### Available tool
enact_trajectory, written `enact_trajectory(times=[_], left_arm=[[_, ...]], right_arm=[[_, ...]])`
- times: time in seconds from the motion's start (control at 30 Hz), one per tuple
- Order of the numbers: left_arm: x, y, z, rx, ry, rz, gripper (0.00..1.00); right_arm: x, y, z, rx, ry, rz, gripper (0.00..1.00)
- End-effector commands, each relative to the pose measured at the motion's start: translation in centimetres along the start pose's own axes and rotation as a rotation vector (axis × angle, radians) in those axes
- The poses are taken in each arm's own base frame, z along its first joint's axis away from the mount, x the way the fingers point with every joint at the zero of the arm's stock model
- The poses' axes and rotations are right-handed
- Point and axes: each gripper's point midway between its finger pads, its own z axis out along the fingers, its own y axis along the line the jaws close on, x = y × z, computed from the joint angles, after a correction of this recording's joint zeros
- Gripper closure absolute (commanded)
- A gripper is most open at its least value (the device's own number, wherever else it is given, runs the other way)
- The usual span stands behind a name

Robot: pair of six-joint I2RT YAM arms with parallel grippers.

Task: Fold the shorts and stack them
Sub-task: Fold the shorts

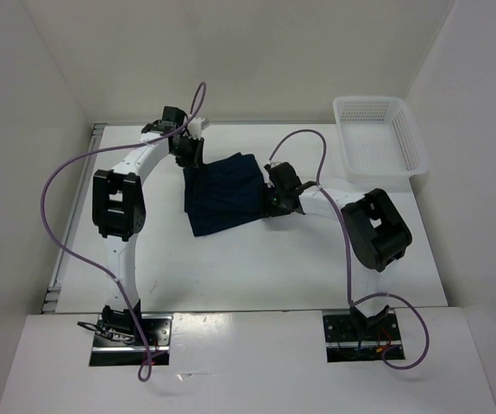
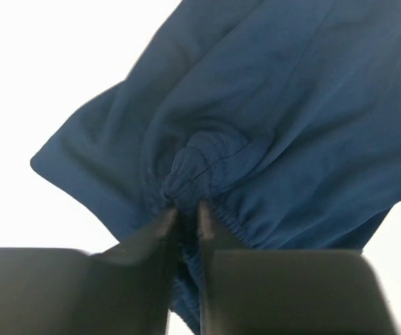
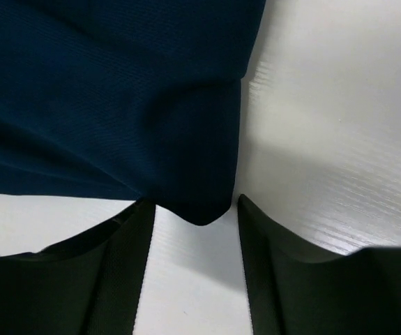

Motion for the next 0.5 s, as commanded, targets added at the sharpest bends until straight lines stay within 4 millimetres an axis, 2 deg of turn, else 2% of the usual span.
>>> enact_trajectory(times=[0.0, 0.03, 0.07, 0.13, 0.17, 0.2, 0.23, 0.33, 0.37, 0.4, 0.47], left_arm=[[-0.9, 1.4, -0.3, -0.041, -0.039, 0.010, 0.85], [-1.5, 1.2, -0.7, -0.043, -0.059, 0.017, 0.90], [-2.0, 1.9, -1.3, -0.060, -0.079, 0.014, 0.94], [-1.5, 2.7, -1.8, -0.070, -0.075, -0.004, 0.98], [-1.4, 3.4, -2.5, -0.080, -0.082, -0.016, 0.99], [-1.8, 4.0, -3.4, -0.091, -0.101, -0.024, 1.00], [-1.2, 4.1, -3.5, -0.073, -0.094, -0.038, 1.00], [-0.9, 3.2, -4.9, 0.027, -0.114, -0.058, 1.00], [0.1, 2.8, -4.5, 0.058, -0.088, -0.072, 1.00], [0.1, 2.1, -4.9, 0.112, -0.098, -0.078, 0.99], [0.8, 2.7, -5.4, 0.125, -0.097, -0.104, 0.98]], right_arm=[[-2.0, 0.3, 1.0, -0.006, -0.067, 0.040, 0.48], [-2.0, 0.3, 1.0, -0.006, -0.067, 0.040, 0.52], [-2.1, 0.2, 1.0, 0.004, -0.071, 0.052, 0.65], [-1.8, 0.1, 1.2, 0.007, -0.062, 0.065, 0.79], [-1.5, -0.2, 1.6, 0.021, -0.055, 0.066, 0.90], [-1.2, -0.3, 1.6, 0.025, -0.045, 0.066, 0.95], [-1.2, -0.3, 1.6, 0.025, -0.045, 0.077, 0.99], [-1.6, -0.1, 1.0, 0.017, -0.063, 0.085, 1.00], [-1.8, 0.0, 0.8, 0.011, -0.079, 0.085, 1.00], [-2.3, 0.0, 0.4, 0.016, -0.096, 0.085, 1.00], [-3.4, 1.1, -1.0, 0.002, -0.147, 0.069, 1.00]])
